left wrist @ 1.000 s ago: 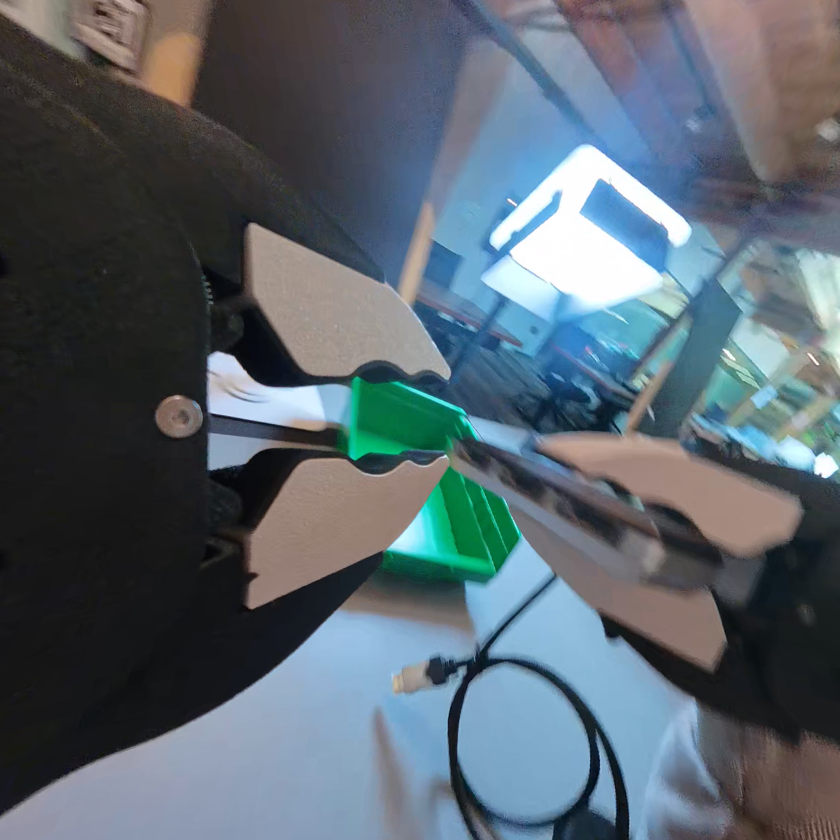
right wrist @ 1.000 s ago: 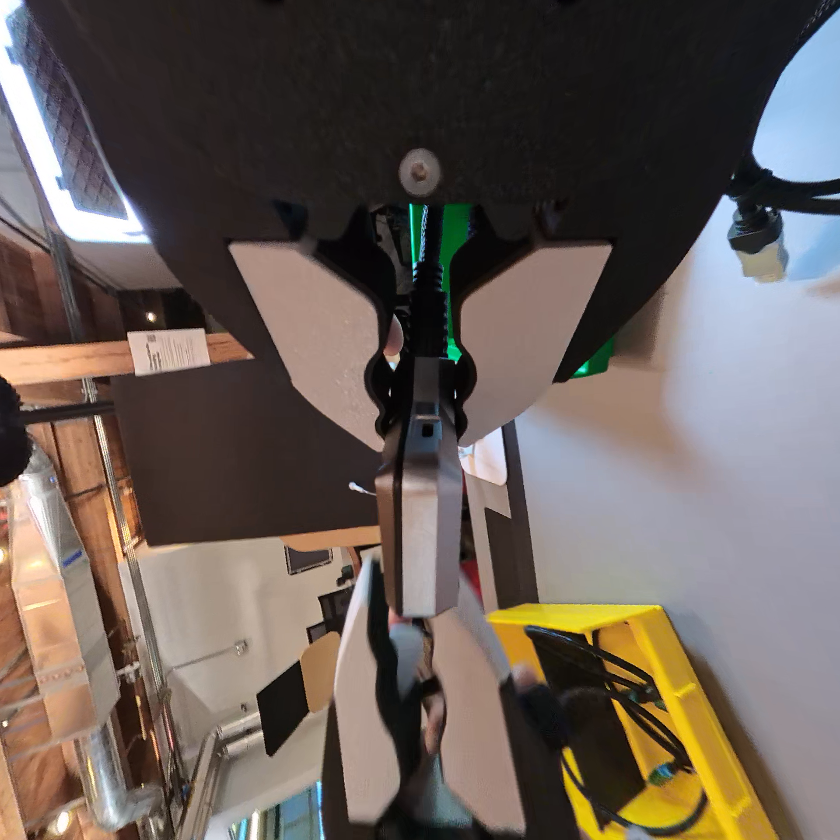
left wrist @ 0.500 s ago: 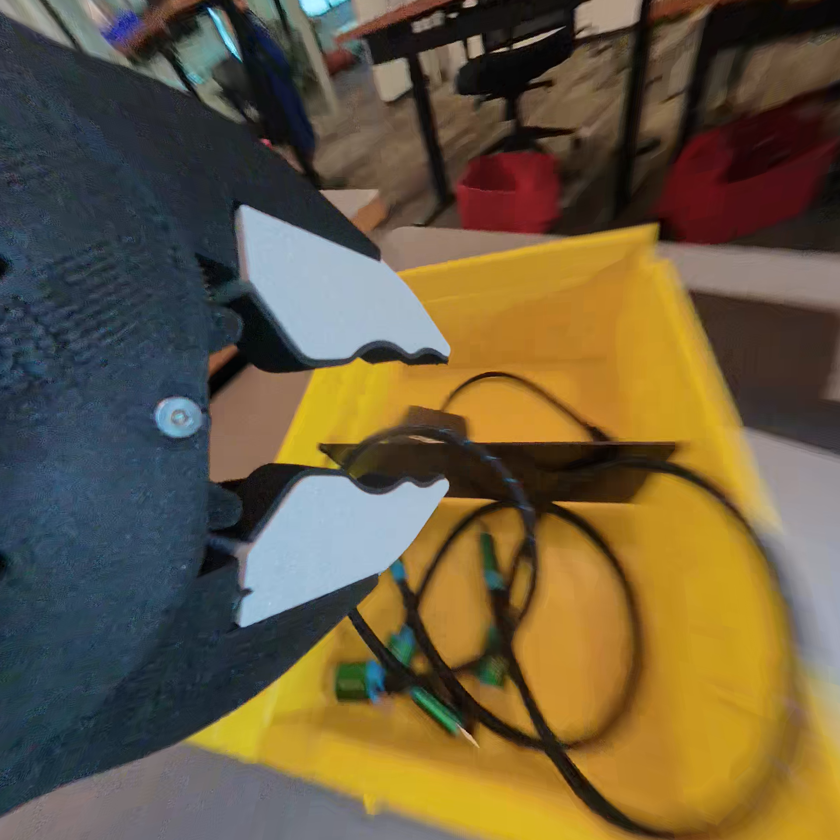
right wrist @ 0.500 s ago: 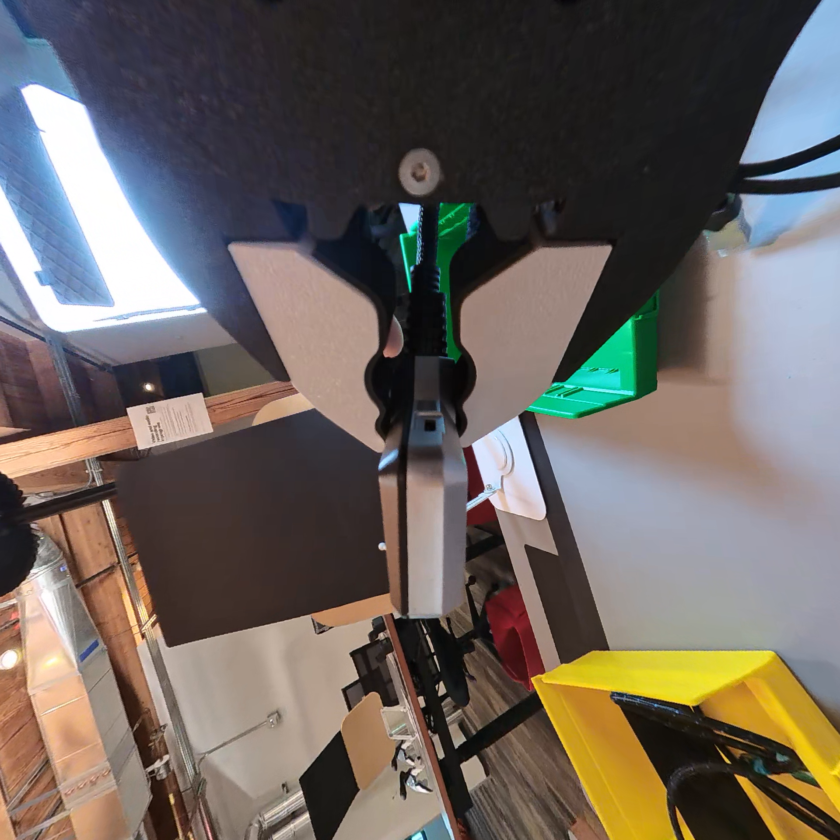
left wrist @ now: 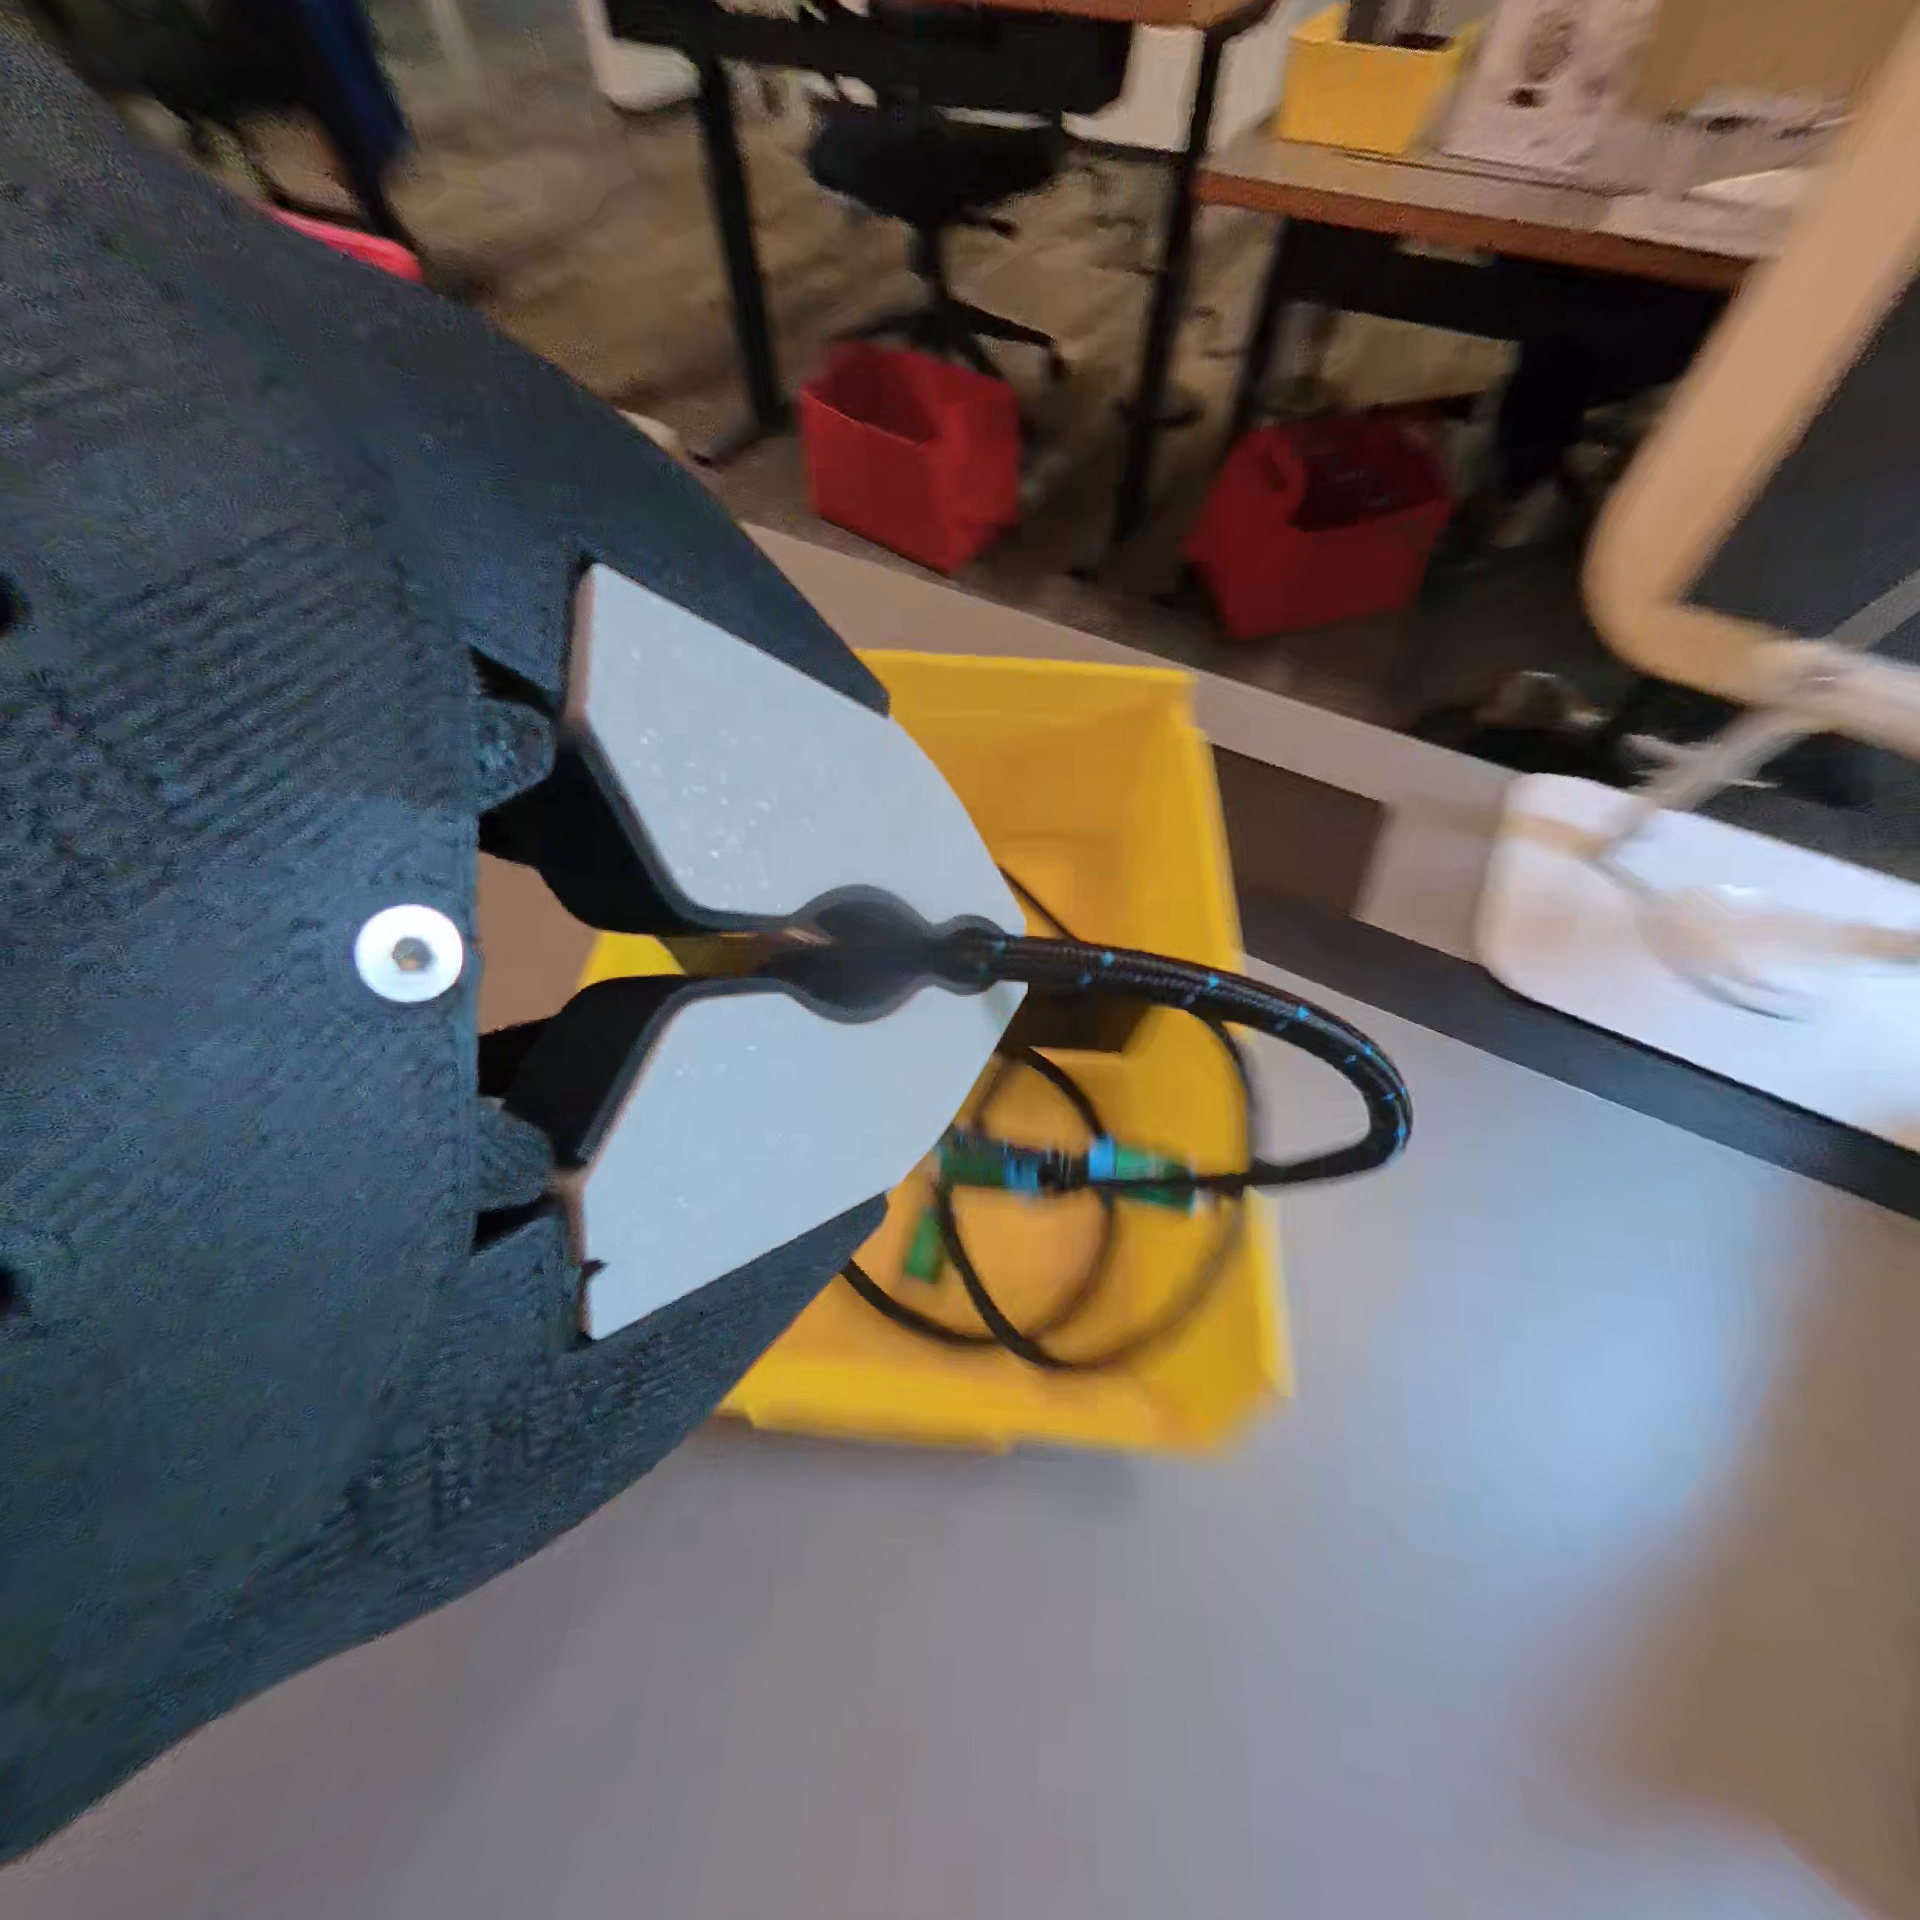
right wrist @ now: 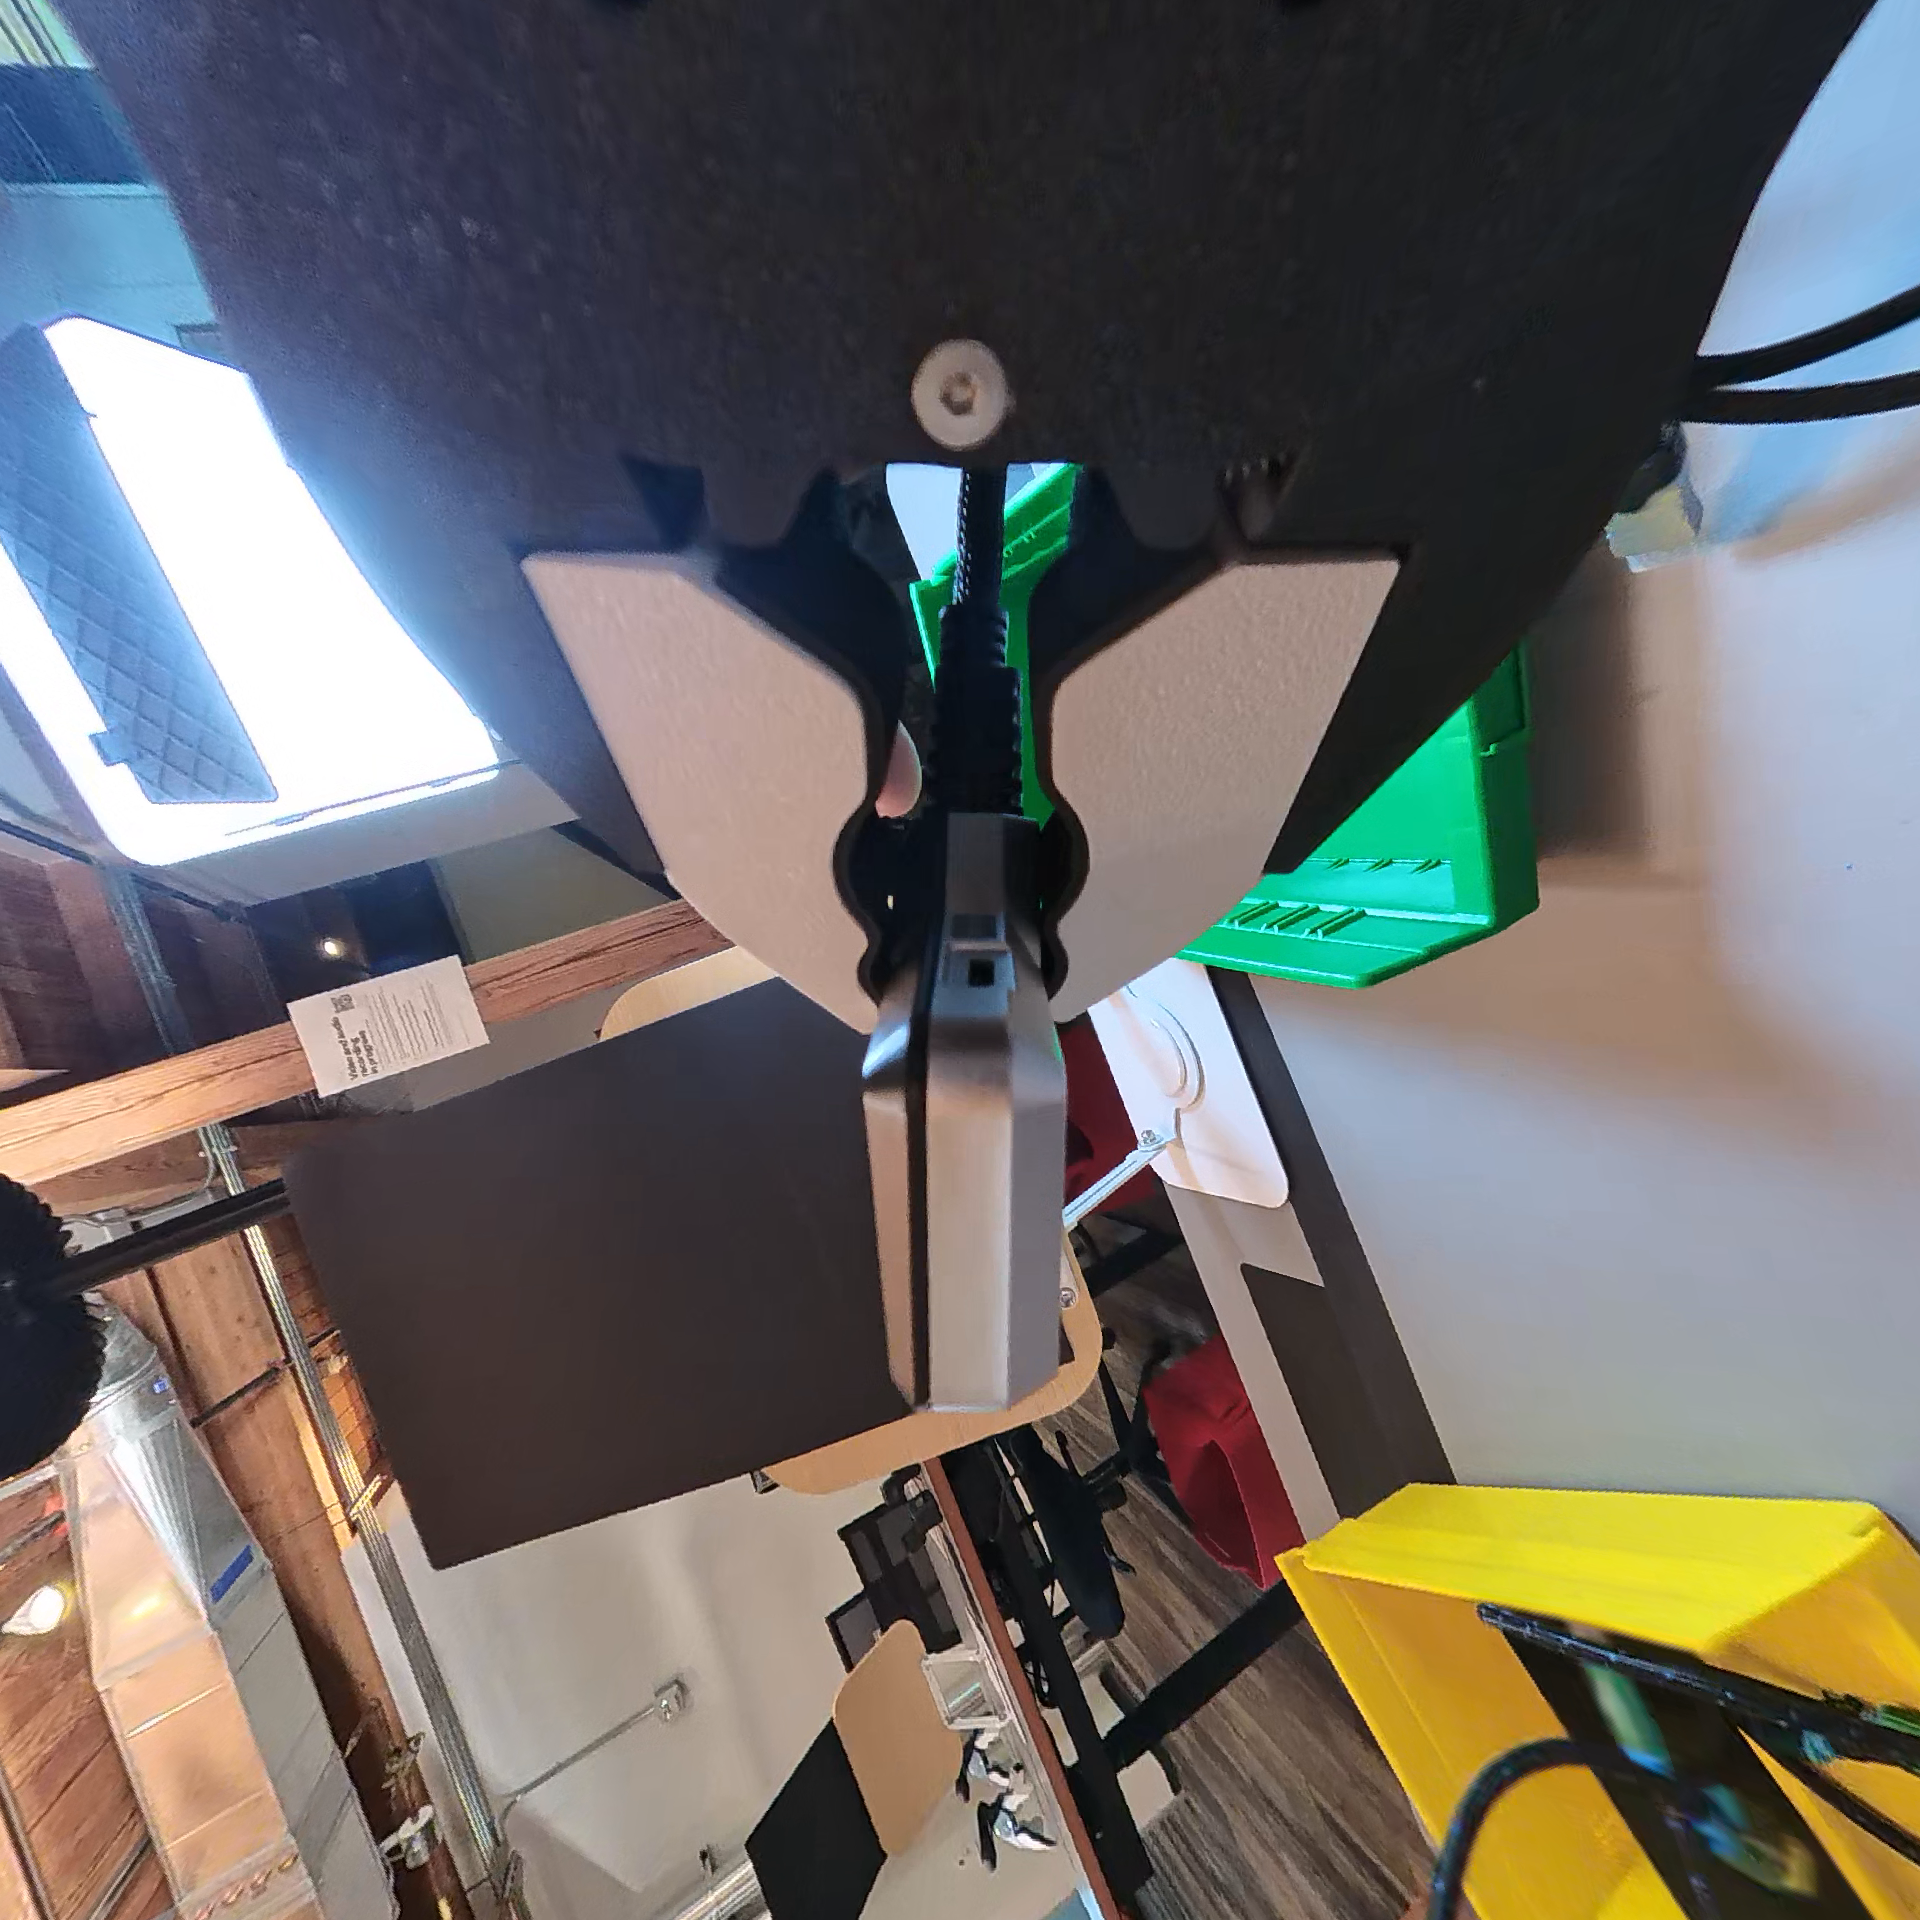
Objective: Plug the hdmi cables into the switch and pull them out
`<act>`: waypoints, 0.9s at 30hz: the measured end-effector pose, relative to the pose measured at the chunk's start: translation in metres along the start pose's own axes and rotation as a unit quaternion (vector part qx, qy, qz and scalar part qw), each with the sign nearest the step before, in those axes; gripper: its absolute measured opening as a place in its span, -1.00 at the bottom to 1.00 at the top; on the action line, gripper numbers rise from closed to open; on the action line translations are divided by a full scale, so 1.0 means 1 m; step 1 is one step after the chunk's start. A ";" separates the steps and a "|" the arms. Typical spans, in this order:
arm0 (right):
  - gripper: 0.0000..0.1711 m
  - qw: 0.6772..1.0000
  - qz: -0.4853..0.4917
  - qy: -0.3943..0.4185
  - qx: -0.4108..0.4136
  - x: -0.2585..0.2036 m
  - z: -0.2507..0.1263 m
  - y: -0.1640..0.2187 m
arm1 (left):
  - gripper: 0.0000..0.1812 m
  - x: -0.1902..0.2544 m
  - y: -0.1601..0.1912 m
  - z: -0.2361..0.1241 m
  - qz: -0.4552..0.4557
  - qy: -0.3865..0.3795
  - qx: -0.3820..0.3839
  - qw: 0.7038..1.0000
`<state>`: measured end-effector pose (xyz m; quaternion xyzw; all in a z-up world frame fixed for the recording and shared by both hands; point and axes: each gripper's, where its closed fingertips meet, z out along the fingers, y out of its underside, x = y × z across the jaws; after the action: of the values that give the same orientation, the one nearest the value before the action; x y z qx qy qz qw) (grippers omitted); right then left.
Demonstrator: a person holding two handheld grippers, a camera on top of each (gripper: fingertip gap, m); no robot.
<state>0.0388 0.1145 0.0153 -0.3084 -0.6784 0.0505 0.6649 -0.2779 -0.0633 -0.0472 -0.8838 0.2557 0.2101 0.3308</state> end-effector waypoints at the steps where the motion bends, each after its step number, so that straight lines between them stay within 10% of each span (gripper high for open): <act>1: -0.73 1.000 0.001 -0.001 0.001 0.000 -0.001 -0.001 | -0.99 0.011 -0.019 -0.010 -0.004 0.020 0.030 0.999; 13: -0.73 1.000 0.022 0.003 0.012 0.011 -0.013 0.003 | -0.99 0.149 -0.142 -0.023 -0.088 0.308 0.253 0.913; 19: -0.73 1.000 0.020 -0.011 0.015 0.004 -0.010 0.005 | -1.00 0.202 -0.121 0.049 -0.175 0.371 0.183 0.893; 27: -0.72 0.999 0.025 -0.021 0.012 0.000 -0.002 0.010 | -0.56 0.182 -0.087 0.088 -0.147 0.212 0.148 0.955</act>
<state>0.0445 0.1217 0.0107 -0.3156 -0.6839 0.0819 0.6527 -0.1022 -0.0033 -0.1651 -0.8767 0.2159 -0.0733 0.4235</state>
